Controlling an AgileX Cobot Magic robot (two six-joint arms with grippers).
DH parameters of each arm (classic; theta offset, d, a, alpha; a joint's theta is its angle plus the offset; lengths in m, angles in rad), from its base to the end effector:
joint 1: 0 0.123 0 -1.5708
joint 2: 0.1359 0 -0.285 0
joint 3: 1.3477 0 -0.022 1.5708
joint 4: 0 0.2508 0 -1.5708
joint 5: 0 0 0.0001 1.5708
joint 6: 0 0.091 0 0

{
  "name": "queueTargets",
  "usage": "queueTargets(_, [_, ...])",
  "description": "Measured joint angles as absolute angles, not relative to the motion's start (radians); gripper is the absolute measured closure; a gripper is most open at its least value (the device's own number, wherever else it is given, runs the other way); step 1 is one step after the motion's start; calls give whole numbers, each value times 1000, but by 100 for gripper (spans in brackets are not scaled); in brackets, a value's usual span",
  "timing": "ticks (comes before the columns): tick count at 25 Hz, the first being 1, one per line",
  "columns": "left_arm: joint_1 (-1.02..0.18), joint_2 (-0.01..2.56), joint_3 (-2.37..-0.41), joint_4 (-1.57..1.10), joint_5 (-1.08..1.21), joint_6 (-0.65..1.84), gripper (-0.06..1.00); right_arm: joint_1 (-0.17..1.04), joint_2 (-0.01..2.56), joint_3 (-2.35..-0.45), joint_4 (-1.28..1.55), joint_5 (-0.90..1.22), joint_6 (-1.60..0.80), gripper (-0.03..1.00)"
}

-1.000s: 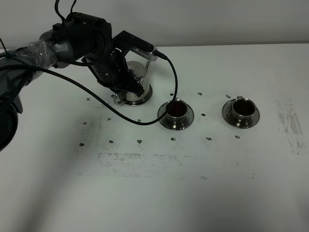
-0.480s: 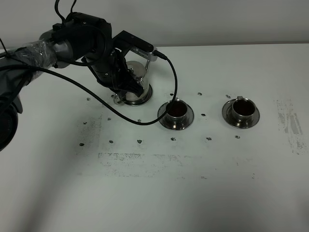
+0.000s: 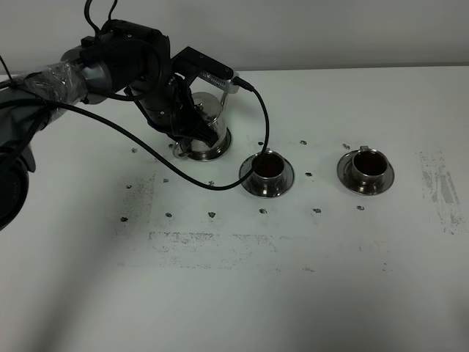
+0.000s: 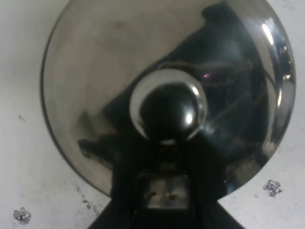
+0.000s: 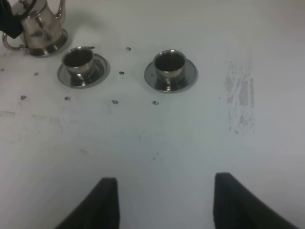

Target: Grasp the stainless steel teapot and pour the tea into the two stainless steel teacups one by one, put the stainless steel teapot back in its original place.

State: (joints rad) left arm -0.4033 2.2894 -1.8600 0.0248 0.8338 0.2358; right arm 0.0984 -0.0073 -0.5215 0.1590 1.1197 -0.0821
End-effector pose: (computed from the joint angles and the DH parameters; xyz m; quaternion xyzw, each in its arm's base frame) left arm 0.4546 -0.1921 0.1627 0.3141 0.9289 -0.0058 0.1963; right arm -0.0128 0.0118 0.2792 -0.0839 0.8542 0.0833 0.5063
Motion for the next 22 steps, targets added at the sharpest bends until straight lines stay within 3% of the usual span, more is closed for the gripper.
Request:
queueTargets(6, [-403,2289,-1862,25,836,236,72,98,-7,-522,159,1120,-82,53])
queueTargets(13, [-403,2289,-1862,8,850,236,36,98,-7,-522,159,1120,-82,53])
queueTargets(15, [-403,2287,-1862,0,852,236,30,98,-7,-522,159,1120,-82,53])
queueTargets(22, [-403,2190,-1862,0,936,236,27,98,-7,-522,159,1120,-82,53])
